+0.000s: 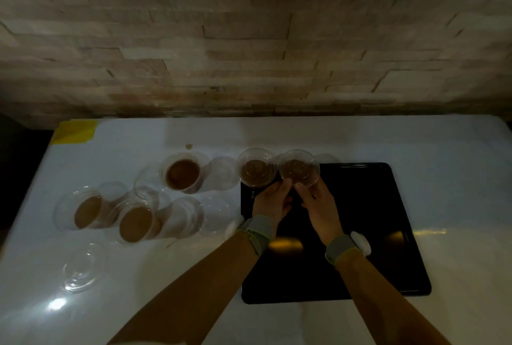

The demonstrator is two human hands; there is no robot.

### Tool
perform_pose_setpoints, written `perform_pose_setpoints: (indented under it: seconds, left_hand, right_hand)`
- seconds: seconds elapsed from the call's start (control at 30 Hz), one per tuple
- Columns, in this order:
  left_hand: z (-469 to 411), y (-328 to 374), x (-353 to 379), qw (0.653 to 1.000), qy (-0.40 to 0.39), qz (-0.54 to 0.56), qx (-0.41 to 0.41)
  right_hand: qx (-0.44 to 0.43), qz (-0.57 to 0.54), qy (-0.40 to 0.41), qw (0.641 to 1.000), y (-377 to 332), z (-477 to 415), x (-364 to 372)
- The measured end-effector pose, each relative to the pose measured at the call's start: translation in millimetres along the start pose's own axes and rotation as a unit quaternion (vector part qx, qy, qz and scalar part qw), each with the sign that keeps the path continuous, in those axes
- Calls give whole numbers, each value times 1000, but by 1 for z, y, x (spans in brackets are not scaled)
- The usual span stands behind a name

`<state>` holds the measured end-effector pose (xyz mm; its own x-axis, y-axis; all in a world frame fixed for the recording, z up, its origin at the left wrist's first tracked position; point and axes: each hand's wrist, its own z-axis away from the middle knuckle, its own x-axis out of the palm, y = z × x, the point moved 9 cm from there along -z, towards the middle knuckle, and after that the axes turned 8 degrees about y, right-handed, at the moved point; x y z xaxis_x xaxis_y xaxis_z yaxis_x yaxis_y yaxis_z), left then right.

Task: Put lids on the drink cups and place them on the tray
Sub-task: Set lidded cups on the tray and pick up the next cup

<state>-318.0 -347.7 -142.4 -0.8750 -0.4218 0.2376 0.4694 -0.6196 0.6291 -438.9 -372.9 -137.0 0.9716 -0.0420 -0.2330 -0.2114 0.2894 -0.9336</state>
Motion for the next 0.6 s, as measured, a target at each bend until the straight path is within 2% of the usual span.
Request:
perform_pose_setpoints:
  seconds: [0.1, 0.2, 0.27, 0.4, 0.47, 0.6]
  left_hand:
    - [6, -6, -16, 1000, 13, 12, -13]
    - [22, -5, -48, 1000, 11, 6, 6]
    - [35, -1, -81, 998, 35, -7, 43]
    - [65, 4, -169, 982, 121, -53, 136]
    - [80, 2, -220, 962, 189, -93, 174]
    - [93, -1, -280, 910, 318, -172, 204]
  right_hand:
    - [22, -5, 35, 999, 7, 6, -4]
    - [74, 5, 125, 989, 26, 31, -15]
    - [38, 70, 142, 987, 26, 52, -11]
    - [-97, 195, 49, 975, 3, 87, 48]
    - [-185, 252, -8, 950, -14, 101, 94]
    - [-283, 355, -87, 887, -27, 105, 156]
